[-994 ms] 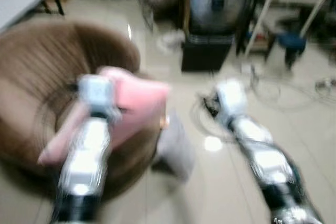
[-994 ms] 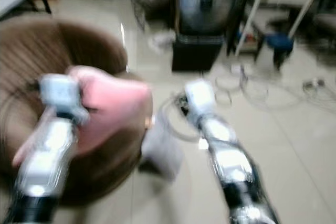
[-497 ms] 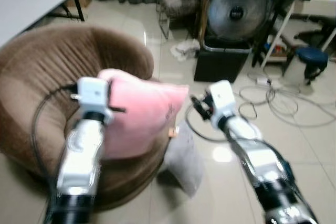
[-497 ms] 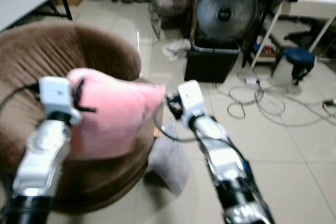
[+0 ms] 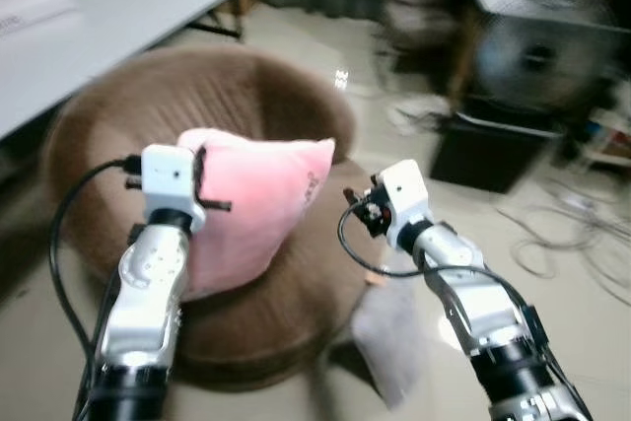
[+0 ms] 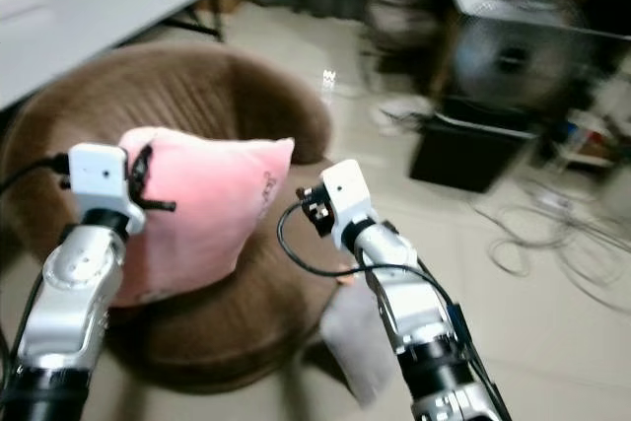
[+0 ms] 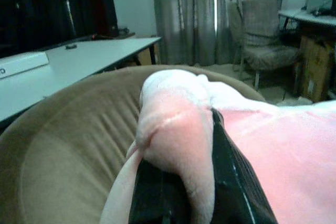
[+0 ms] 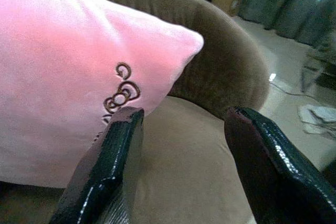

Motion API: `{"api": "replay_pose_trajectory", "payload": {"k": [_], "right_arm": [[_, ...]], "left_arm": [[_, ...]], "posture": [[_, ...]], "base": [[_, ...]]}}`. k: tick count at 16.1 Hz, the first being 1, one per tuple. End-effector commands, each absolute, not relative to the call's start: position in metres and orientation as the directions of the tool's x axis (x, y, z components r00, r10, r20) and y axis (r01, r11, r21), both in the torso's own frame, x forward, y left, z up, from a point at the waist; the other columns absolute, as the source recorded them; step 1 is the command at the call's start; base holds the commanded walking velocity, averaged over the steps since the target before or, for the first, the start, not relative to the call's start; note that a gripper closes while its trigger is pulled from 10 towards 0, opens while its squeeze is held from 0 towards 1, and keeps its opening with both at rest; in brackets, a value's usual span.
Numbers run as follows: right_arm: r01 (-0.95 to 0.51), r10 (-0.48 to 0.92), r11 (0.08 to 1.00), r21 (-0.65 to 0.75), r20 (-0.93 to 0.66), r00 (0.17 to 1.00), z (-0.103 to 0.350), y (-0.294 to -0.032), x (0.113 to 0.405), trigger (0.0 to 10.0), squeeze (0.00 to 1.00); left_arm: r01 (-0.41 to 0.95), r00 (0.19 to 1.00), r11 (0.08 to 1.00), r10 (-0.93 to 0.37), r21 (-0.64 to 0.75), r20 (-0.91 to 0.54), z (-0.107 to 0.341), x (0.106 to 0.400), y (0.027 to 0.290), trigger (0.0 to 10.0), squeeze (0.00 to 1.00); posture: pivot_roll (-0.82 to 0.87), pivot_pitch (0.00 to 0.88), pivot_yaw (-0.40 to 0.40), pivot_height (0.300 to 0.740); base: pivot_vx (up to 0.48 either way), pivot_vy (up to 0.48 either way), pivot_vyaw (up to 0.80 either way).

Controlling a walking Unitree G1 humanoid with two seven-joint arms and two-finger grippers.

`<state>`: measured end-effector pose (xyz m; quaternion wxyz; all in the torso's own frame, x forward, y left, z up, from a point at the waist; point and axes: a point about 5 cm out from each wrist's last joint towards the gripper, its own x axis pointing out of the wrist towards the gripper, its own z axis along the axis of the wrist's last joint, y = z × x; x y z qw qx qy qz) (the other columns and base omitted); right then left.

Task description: Move the pillow to the sofa from floor

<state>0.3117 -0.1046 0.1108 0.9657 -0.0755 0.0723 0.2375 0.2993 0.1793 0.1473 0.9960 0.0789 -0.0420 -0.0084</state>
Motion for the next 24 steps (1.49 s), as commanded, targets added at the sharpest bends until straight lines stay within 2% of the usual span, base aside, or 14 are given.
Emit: {"api": "replay_pose_trajectory", "payload": {"k": [1, 6, 10, 13, 17, 20, 22, 24], "right_arm": [[-0.42, 0.403, 0.903, -0.091, -0.161, 0.901, 0.115, -0.113, 0.315, 10.0, 0.0], [-0.387, 0.37, 0.919, -0.071, -0.177, 0.912, 0.112, -0.12, 0.315, 10.0, 0.0], [-0.416, 0.397, 0.905, -0.088, -0.174, 0.901, 0.111, -0.116, 0.311, 10.0, 0.0], [-0.395, 0.38, 0.917, -0.053, -0.182, 0.907, 0.11, -0.118, 0.311, 10.0, 0.0], [-0.549, 0.525, 0.829, -0.11, -0.185, 0.831, 0.115, -0.114, 0.298, 10.0, 0.0], [-0.645, 0.621, 0.751, -0.141, -0.182, 0.762, 0.126, -0.121, 0.289, 10.0, 0.0], [-0.719, 0.699, 0.68, -0.144, -0.168, 0.695, 0.138, -0.125, 0.282, 10.0, 0.0], [-0.816, 0.8, 0.552, -0.171, -0.167, 0.576, 0.155, -0.129, 0.27, 10.0, 0.0]], "left_arm": [[0.017, 0.99, 0.985, -0.04, 0.169, 0.134, 0.159, 0.301, 0.177, 10.0, 0.0], [0.043, 0.99, 0.983, -0.065, 0.178, 0.123, 0.158, 0.301, 0.174, 10.0, 0.0], [0.058, 0.99, 0.981, -0.08, 0.186, 0.115, 0.158, 0.301, 0.173, 10.0, 0.0], [0.11, 0.991, 0.975, -0.123, 0.191, 0.058, 0.151, 0.305, 0.167, 10.0, 0.0], [0.193, 0.981, 0.966, -0.189, 0.171, -0.035, 0.142, 0.313, 0.158, 10.0, 0.0], [0.382, 0.924, 0.914, -0.379, 0.138, -0.05, 0.15, 0.316, 0.136, 10.0, 0.0], [0.449, 0.894, 0.885, -0.444, 0.124, -0.064, 0.157, 0.318, 0.128, 10.0, 0.0], [0.468, 0.883, 0.869, -0.452, 0.159, -0.127, 0.161, 0.327, 0.128, 10.0, 0.0]], "posture": [[0.15, 0.0, -0.024, 0.74], [0.14, 0.0, -0.012, 0.74], [0.14, 0.0, -0.007, 0.74], [0.14, 0.0, -0.004, 0.74], [0.12, 0.0, -0.004, 0.74], [0.09, 0.0, -0.006, 0.74], [0.08, 0.0, -0.008, 0.74], [0.06, 0.0, -0.008, 0.74]], "base": [[0.371, 0.0, 0.0], [0.371, 0.0, 0.0], [0.373, 0.0, 0.0], [0.199, 0.0, 0.0], [0.0, 0.0, 0.0], [0.0, 0.0, 0.0], [0.0, 0.0, 0.0], [0.0, 0.0, 0.0]]}}
